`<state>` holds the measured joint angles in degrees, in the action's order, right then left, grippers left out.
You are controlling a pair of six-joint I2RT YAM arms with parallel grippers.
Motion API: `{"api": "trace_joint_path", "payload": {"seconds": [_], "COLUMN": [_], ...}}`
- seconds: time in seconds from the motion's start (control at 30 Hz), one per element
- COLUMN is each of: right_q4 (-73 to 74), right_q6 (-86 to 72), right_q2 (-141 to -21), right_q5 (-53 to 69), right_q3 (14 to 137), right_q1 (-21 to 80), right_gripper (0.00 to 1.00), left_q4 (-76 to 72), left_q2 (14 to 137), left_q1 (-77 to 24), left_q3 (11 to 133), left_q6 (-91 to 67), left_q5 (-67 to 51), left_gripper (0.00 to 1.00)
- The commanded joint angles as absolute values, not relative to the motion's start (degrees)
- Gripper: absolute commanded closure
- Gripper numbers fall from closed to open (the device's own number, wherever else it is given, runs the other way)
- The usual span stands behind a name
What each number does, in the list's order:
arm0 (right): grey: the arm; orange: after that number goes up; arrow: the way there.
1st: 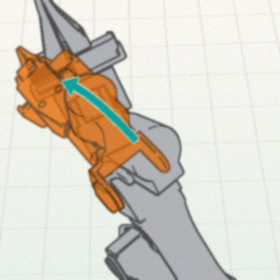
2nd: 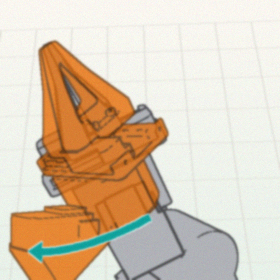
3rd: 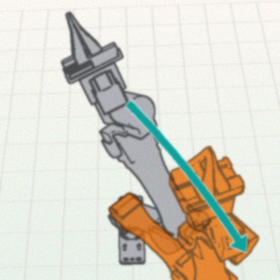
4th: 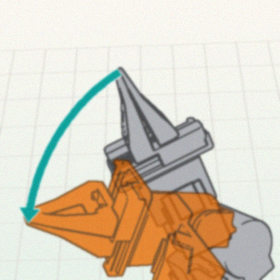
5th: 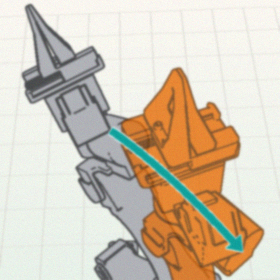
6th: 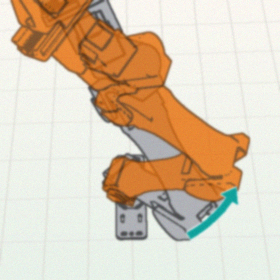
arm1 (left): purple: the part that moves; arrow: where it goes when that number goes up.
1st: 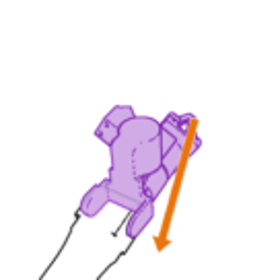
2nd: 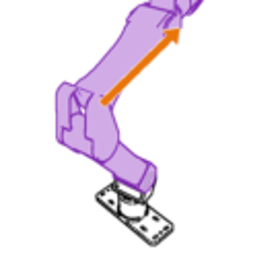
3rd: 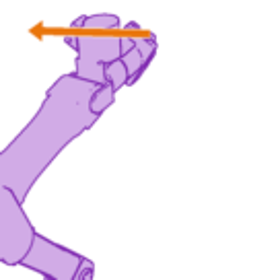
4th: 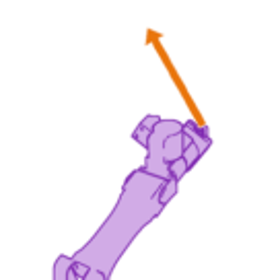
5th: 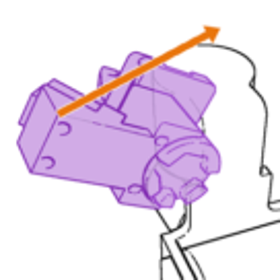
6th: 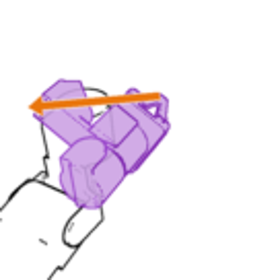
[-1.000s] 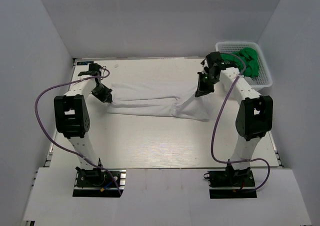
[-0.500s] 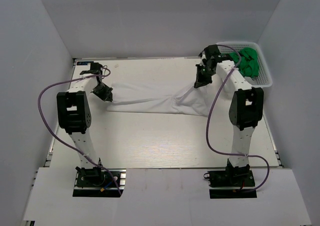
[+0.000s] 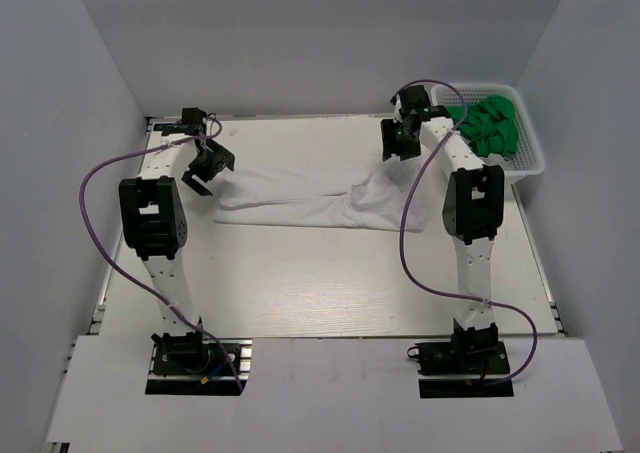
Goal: Fold and stack the t-shirts
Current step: Fold the other side of the tshirt into a rectangle
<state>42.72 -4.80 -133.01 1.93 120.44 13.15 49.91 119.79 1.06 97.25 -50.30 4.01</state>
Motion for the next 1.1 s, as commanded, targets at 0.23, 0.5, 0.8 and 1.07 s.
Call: {"api": "trace_joint_path", "payload": {"seconds": [0.23,0.5,0.8,1.07], "right_q4": [33.8,30.8,36.1,36.6], "right_q6": [-6.6,-8.1,-8.6,-10.4], "right_q2": [-108.8,-110.3,-128.5,-141.2], "right_q5": [17.5,32.6,29.4,26.5], "right_q3": [95.5,89.0,110.4,120.2], "right_q1": [14.9,20.8,21.2,21.1], "right_gripper": [0.10,0.10,0.10,0.10], "left_q4": [45.0,43.7,45.5,49.2], "left_q2": [112.7,114.5,117.0,122.3], "left_q1": [-0.8,-4.4,-6.1,-6.1], "left_q3": [98.7,98.3,101.3,106.3], "left_q6": [-44.8,-42.5,-40.7,-39.5], "left_q5": [-0.8,-4.2,-3.4,-3.4], "left_gripper": [0.00,0.00,0.00,0.00]}}
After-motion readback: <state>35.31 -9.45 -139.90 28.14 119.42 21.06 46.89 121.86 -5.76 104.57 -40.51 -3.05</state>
